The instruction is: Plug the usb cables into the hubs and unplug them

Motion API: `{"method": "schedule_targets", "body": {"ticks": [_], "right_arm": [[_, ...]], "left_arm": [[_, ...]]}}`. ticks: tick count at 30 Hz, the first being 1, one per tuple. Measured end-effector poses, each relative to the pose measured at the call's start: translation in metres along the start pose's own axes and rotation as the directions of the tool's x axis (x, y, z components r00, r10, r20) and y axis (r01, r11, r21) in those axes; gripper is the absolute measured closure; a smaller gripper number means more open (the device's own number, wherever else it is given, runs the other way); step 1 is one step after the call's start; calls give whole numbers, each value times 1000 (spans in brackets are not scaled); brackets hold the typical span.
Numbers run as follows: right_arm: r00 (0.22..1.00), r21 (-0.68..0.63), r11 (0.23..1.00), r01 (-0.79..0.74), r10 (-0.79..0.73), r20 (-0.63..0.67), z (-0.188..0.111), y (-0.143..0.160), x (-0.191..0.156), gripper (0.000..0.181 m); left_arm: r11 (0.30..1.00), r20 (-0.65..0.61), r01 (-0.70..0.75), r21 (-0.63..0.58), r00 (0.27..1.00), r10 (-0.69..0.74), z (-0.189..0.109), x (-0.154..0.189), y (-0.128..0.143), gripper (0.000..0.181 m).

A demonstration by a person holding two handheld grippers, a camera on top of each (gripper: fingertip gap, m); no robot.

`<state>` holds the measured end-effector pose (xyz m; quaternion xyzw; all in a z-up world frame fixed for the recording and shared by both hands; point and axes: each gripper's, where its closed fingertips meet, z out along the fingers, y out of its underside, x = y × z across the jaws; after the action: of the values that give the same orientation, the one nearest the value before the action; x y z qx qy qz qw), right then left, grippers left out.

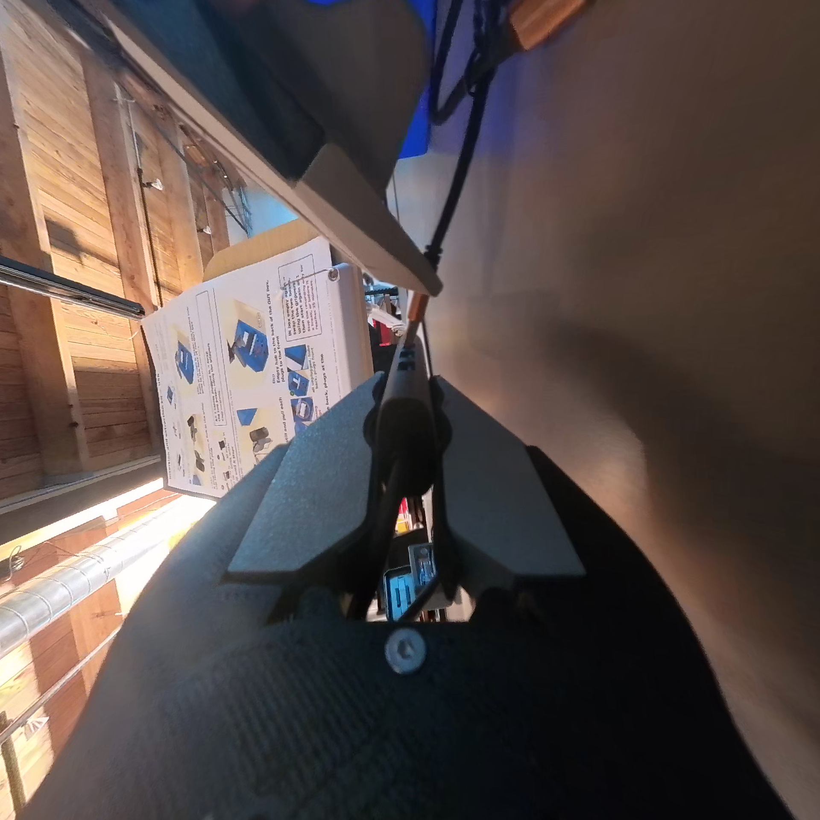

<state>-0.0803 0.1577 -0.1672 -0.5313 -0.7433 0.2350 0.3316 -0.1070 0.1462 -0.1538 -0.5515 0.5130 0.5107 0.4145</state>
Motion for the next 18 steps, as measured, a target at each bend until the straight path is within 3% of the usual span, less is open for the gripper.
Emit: {"method": "schedule_targets", "body": {"ticks": [12, 18], "right_arm": [[1000, -20, 1000, 10, -10, -21, 2, 1, 1, 170], [999, 2, 999, 37, -37, -11, 2, -4, -4, 170]], "left_arm": [[994, 11, -111, 2, 994, 111, 3, 7, -6, 165], [999, -47, -13, 51, 999, 15, -2, 8, -18, 166]]}}
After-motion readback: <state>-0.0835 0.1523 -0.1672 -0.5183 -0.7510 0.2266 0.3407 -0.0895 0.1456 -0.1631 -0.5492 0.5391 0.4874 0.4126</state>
